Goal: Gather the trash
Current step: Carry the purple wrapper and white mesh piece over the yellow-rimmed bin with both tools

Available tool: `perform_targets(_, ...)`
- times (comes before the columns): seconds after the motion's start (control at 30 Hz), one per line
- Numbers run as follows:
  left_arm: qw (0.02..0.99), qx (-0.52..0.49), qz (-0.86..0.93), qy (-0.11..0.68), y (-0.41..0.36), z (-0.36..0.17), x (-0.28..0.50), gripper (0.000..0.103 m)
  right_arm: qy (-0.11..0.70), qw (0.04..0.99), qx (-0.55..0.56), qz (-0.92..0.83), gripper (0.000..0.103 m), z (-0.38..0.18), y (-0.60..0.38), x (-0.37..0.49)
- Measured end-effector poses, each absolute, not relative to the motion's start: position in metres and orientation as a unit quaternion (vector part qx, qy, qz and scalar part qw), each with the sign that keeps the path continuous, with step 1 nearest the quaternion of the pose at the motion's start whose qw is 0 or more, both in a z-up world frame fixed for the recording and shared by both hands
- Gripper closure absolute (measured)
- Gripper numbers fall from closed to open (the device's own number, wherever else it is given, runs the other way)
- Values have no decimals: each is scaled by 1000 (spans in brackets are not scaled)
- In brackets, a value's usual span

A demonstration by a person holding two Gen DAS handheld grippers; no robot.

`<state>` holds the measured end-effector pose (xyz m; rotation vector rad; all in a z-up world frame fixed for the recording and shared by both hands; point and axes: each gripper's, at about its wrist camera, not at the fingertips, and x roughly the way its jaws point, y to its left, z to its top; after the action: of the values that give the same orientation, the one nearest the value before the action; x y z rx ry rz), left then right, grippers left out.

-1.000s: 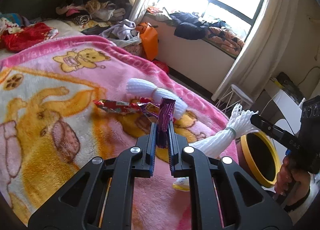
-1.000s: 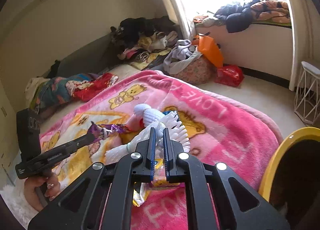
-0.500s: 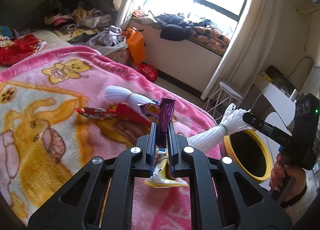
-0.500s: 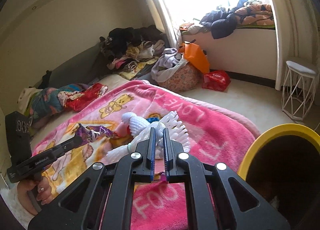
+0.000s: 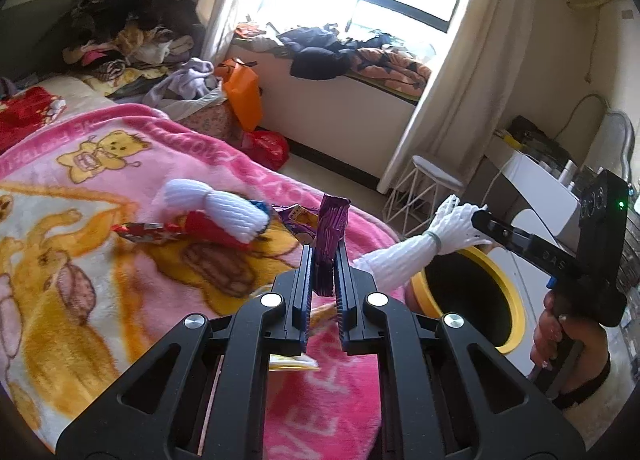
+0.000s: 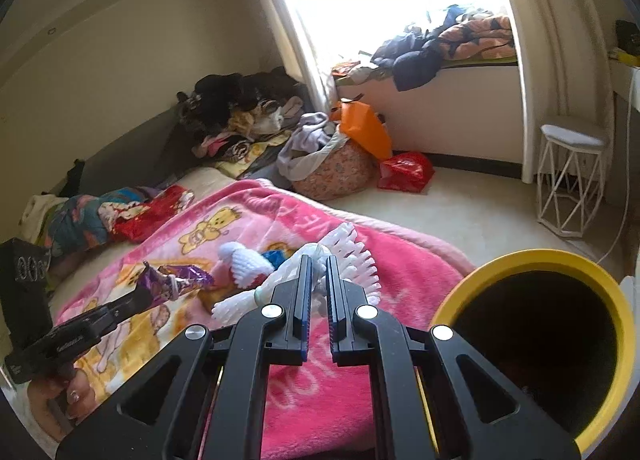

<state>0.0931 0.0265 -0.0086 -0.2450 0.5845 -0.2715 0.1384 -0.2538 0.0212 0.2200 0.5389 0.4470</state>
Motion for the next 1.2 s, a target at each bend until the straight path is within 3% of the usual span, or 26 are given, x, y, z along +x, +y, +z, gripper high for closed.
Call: perform_targets(1.2,923,-69,-240,292,-92,-9,101,96,245,960,121,61,96,13,-357,135)
